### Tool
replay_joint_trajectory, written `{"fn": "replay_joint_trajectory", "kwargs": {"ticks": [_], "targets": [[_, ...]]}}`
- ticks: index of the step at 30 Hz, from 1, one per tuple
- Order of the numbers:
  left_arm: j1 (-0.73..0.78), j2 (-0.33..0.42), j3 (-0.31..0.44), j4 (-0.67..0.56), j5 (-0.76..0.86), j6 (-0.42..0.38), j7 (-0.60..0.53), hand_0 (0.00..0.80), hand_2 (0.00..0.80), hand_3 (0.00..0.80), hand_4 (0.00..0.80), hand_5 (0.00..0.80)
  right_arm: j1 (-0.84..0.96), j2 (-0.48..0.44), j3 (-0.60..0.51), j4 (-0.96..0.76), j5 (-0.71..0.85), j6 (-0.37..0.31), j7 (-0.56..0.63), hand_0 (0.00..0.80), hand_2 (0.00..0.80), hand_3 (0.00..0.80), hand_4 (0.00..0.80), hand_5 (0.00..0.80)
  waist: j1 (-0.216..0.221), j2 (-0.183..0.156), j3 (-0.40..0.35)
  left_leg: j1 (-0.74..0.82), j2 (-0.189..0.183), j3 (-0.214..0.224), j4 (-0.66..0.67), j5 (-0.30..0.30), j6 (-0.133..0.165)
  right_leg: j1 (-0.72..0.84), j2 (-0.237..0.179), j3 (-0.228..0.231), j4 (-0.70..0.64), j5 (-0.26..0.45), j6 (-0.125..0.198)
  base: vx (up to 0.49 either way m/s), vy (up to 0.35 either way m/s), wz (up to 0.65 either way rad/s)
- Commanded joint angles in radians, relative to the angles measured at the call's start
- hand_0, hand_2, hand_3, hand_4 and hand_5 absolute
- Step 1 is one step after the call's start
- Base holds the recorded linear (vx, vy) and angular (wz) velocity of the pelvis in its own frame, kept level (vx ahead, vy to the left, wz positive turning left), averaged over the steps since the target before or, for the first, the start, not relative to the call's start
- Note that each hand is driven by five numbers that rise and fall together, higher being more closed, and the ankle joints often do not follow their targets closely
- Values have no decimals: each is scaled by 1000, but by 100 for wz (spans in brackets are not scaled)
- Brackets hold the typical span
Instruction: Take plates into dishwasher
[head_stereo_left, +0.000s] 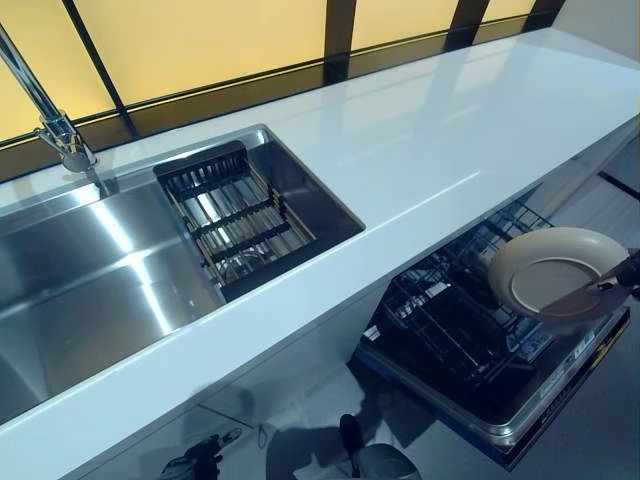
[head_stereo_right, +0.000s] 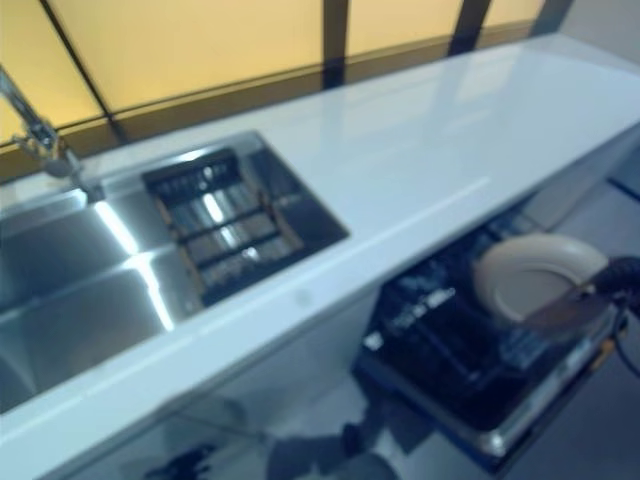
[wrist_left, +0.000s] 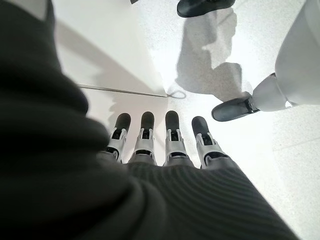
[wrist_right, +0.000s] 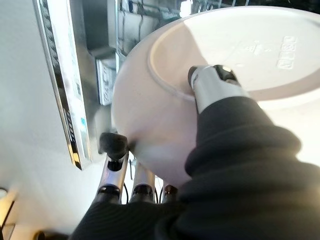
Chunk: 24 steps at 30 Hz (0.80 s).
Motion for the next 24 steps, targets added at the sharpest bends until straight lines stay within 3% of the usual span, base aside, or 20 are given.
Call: {"fn": "replay_joint_trajectory", "kwargs": {"ticks": [1, 9, 24], "targets": [[-23, 60, 20, 32, 17, -11, -11, 0, 0, 0, 0, 0, -11, 77, -59, -34, 10, 37, -24, 800, 800, 800, 800, 800, -2, -75, -26, 68, 36, -2, 3, -28, 14, 17, -65, 28, 4, -5, 86, 0, 0, 0], [-31, 49, 10, 27, -1, -20, -11, 0, 0, 0, 0, 0, -36, 146, -40, -31, -14, 103, -83, 800, 800, 800, 800, 800, 7, -69, -20, 67, 36, -11, 3, -30, 12, 14, -68, 27, 4, -5, 86, 0, 0, 0], [-50, 42, -38, 5, -47, -29, -12, 0, 0, 0, 0, 0, -183, 262, 85, 131, -85, 189, -141, 800, 800, 800, 800, 800, 53, -40, 10, 49, 24, -64, 3, -25, 13, 13, -87, 6, 4, -7, 83, -7, 2, 1]]}}
